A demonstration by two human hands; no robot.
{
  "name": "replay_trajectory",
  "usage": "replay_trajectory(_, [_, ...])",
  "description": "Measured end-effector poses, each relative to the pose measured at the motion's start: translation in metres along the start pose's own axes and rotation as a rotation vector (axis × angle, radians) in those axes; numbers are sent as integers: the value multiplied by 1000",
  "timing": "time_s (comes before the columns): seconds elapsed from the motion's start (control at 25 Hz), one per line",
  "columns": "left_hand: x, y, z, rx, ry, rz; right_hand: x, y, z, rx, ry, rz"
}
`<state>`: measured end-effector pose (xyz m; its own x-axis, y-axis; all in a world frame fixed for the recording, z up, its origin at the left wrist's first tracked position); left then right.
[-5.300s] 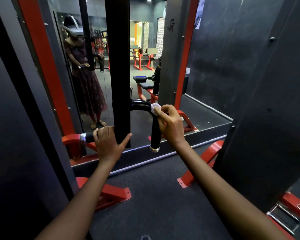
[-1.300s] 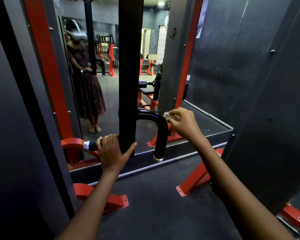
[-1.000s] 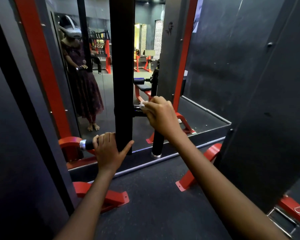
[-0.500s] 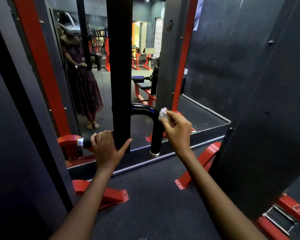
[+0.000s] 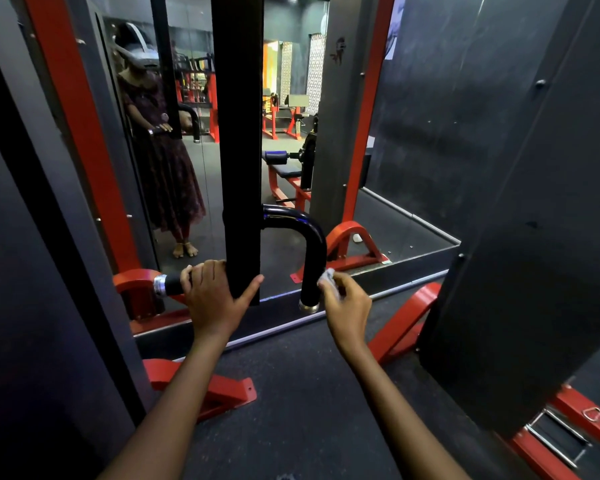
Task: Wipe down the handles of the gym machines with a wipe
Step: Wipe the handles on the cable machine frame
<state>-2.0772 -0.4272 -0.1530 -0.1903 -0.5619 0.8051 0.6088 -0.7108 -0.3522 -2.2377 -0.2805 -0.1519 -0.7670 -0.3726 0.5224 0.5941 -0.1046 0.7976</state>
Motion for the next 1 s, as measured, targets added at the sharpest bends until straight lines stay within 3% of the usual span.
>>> replay_trajectory(0.16, [-1,0,1,-11,-8,-10,18,17,-1,11,-114,123])
replay_trajectory(0.36, [-2,0,0,-18,-19,-6,-23,-33,-15,4,87,-198])
replay_trajectory(0.44, [-1,0,1,-19,-24,-7,-13,-22,-11,62,51,-203])
replay_trajectory(0.52, [-1,0,1,-16,-20,-7,7,9,-3,113,-53,-102])
replay_trajectory(0.68, [0,0,1,-17,-27,-3,33,55,5,-33,-158,340])
replay_trajectory(0.84, [-1,0,2,-17,-23,-4,20,31,-2,-197,-66,591])
replay_trajectory(1.0, [0,2,-1,-6,8,12,0,13,-3,-338,83,607])
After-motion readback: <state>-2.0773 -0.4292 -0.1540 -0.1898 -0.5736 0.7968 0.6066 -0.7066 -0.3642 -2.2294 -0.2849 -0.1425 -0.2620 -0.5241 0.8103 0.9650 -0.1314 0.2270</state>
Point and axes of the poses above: each hand's wrist, its own x-axis towards the middle knuckle, its own z-axis out of the back of the hand, y = z × x, the point moved 3 cm from there along x, towards the middle knuckle, and after that the axes turned 6 degrees about -x, right-handed, at the moved point
